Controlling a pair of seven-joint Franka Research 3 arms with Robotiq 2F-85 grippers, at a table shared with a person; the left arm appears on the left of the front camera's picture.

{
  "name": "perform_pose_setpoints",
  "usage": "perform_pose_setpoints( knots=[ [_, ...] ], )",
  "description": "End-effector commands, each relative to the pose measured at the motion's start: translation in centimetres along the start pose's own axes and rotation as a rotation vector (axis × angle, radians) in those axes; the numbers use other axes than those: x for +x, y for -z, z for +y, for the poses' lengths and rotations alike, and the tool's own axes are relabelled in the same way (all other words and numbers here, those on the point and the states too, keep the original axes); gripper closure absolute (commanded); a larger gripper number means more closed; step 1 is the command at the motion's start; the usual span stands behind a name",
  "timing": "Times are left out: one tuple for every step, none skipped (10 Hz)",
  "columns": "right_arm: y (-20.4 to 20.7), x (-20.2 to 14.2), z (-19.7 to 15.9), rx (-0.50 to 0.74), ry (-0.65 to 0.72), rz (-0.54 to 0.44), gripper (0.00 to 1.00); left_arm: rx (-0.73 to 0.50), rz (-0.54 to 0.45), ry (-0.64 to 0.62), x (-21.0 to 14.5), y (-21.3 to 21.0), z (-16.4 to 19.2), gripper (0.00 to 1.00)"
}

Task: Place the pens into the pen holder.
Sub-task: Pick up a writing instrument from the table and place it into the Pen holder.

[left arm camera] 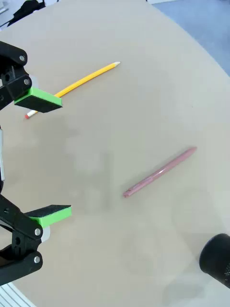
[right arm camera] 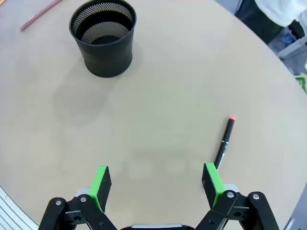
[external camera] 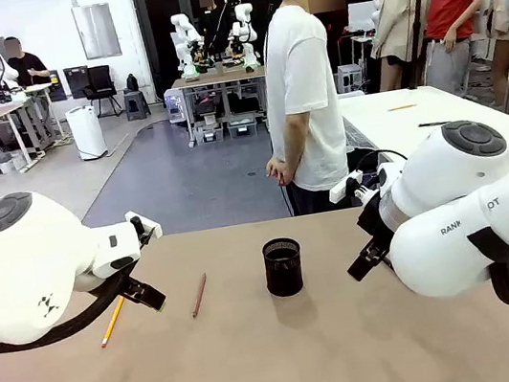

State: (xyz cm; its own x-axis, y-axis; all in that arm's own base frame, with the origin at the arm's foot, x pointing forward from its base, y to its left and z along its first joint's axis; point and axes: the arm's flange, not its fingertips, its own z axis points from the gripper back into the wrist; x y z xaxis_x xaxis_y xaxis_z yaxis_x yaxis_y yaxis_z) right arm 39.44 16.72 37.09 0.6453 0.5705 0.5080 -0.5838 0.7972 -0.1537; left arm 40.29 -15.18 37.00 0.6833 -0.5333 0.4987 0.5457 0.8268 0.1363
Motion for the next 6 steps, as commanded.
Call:
perform_pose_setpoints(
  knots=[
    [0.00,0.00,0.00,0.000,0.000,0.000,0.00,0.000,0.000,0.000,0.01,-0.02,0.00,0.00],
    [0.00,0.00,0.00,0.000,0.000,0.000,0.00,0.000,0.000,0.000,0.01,-0.02,0.00,0.00],
    [0.00,0.00,0.00,0.000,0.000,0.000,0.00,0.000,0.000,0.000,0.01,-0.02,0.00,0.00],
    [0.00,0.00,0.00,0.000,0.000,0.000,0.00,0.000,0.000,0.000,0.01,-0.02,0.00,0.00],
    [0.00,0.00,0.00,0.000,0.000,0.000,0.00,0.000,0.000,0.000,0.01,-0.02,0.00,0.00],
    [0.00,0.00,0.00,0.000,0.000,0.000,0.00,0.000,0.000,0.000,0.01,-0.02,0.00,0.00]
  ],
)
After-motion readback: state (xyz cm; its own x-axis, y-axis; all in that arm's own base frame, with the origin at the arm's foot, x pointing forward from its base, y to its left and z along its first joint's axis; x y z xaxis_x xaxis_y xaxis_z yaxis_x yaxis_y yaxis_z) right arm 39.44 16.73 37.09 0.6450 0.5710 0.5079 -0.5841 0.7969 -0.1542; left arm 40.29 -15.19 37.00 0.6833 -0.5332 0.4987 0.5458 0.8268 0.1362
